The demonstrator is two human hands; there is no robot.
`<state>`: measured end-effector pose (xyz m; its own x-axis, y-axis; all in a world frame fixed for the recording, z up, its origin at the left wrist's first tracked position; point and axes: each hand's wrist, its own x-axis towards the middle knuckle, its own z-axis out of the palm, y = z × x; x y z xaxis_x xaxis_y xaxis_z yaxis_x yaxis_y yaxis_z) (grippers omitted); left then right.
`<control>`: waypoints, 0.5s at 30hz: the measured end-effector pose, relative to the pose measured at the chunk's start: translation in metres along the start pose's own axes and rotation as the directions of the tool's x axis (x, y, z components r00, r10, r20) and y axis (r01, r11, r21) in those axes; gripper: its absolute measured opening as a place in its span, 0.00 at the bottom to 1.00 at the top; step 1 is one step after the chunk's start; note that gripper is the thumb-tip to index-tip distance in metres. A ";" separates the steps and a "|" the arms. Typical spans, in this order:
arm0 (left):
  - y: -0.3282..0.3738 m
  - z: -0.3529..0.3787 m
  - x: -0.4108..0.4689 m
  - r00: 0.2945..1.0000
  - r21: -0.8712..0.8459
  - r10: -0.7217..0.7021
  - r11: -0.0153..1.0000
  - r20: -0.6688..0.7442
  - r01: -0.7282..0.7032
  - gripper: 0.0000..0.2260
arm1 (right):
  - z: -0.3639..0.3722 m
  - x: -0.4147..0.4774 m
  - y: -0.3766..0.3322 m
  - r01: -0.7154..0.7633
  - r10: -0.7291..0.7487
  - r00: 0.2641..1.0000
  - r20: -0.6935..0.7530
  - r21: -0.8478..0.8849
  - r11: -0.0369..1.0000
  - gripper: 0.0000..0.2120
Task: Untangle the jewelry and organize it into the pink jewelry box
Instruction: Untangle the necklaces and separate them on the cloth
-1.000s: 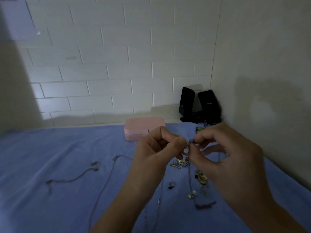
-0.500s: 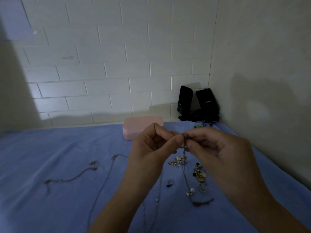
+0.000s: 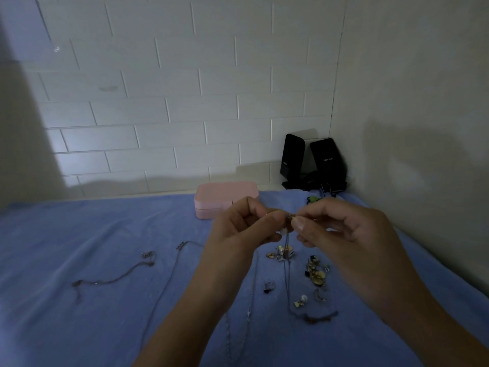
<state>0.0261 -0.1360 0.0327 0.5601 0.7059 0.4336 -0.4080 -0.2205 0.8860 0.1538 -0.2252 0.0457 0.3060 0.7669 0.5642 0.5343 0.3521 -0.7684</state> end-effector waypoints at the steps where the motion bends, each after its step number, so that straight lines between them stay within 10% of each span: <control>1: 0.000 0.000 0.000 1.000 0.009 0.002 1.000 0.000 -0.002 0.09 | 0.000 0.000 -0.001 -0.017 0.017 1.000 0.014 0.017 1.000 0.04; 15: 0.001 0.000 -0.001 0.971 -0.010 -0.178 0.983 0.158 0.182 0.07 | -0.007 0.006 0.000 -0.407 0.270 0.894 0.357 0.399 0.822 0.07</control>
<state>0.0247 -0.1368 0.0333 0.7306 0.6183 0.2897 -0.3069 -0.0817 0.9482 0.1608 -0.2239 0.0517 0.1361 0.9725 0.1892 0.0004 0.1909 -0.9816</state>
